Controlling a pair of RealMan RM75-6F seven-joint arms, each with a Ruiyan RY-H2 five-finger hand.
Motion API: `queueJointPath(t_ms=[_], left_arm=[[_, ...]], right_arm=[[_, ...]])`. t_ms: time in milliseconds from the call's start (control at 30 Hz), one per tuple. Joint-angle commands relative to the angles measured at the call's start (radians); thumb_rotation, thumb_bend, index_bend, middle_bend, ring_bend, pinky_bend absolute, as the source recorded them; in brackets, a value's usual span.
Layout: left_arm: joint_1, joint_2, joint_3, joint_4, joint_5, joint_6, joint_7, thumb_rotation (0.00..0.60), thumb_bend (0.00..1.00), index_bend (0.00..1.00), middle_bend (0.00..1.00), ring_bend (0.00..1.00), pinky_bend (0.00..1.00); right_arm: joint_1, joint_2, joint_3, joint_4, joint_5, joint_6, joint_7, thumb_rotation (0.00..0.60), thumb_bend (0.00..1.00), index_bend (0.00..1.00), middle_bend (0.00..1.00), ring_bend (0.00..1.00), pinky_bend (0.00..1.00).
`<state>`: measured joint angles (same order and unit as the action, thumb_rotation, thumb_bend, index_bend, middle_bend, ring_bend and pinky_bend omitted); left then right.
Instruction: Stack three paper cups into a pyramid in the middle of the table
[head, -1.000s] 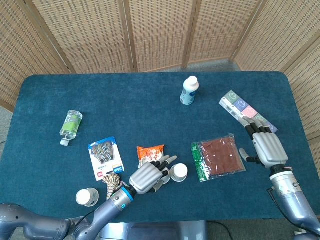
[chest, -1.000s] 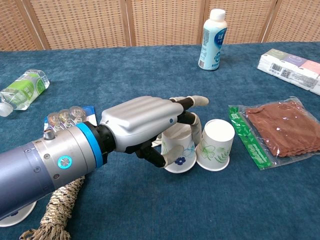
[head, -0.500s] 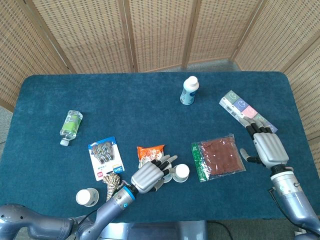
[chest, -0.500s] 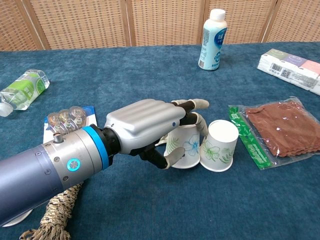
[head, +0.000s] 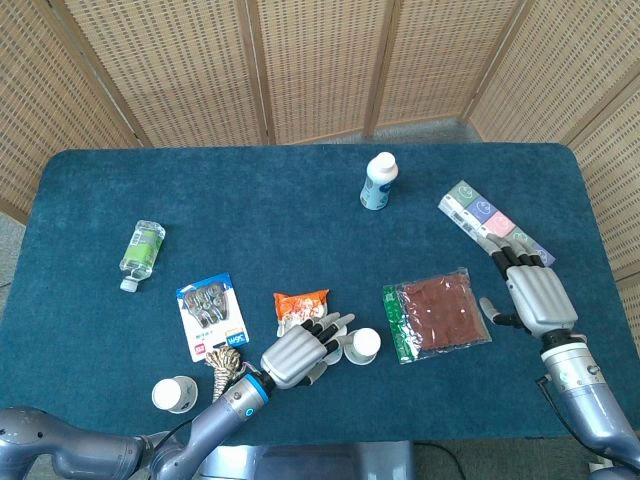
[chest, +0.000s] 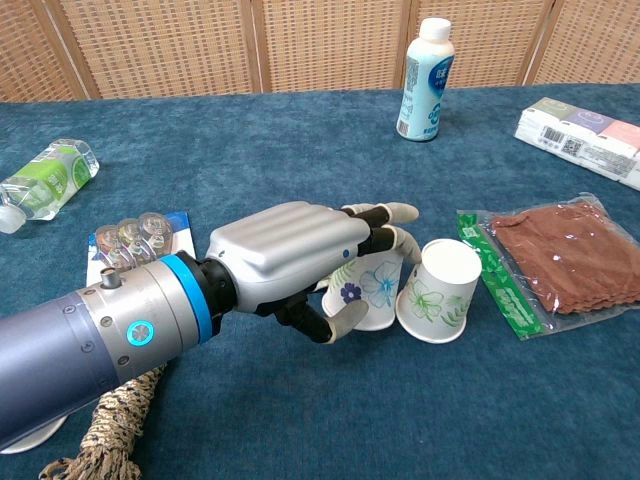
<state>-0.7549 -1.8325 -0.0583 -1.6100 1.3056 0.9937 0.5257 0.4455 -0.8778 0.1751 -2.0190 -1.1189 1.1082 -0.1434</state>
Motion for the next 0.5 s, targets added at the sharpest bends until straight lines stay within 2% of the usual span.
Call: queueJointPath(t_ms=[33,500], left_arm=[[0.001,0.005,0.001,-0.005,0.003,0.001,0.002,0.6,0.57,0.15,0.0,0.0,0.09],[0.012,0.045,-0.001,-0.059,0.027,0.02,-0.015,0.6,0.55,0.0,0.0,0.0,0.02]], right_arm=[[0.0,0.001,0.0,-0.002,0.001,0.0,-0.001,0.6,0.41,0.0,0.0,0.0,0.03],[0.004,0.007,0.0,-0.016,0.002,-0.001,-0.012,0.6,0.42,0.0,0.0,0.0,0.03]])
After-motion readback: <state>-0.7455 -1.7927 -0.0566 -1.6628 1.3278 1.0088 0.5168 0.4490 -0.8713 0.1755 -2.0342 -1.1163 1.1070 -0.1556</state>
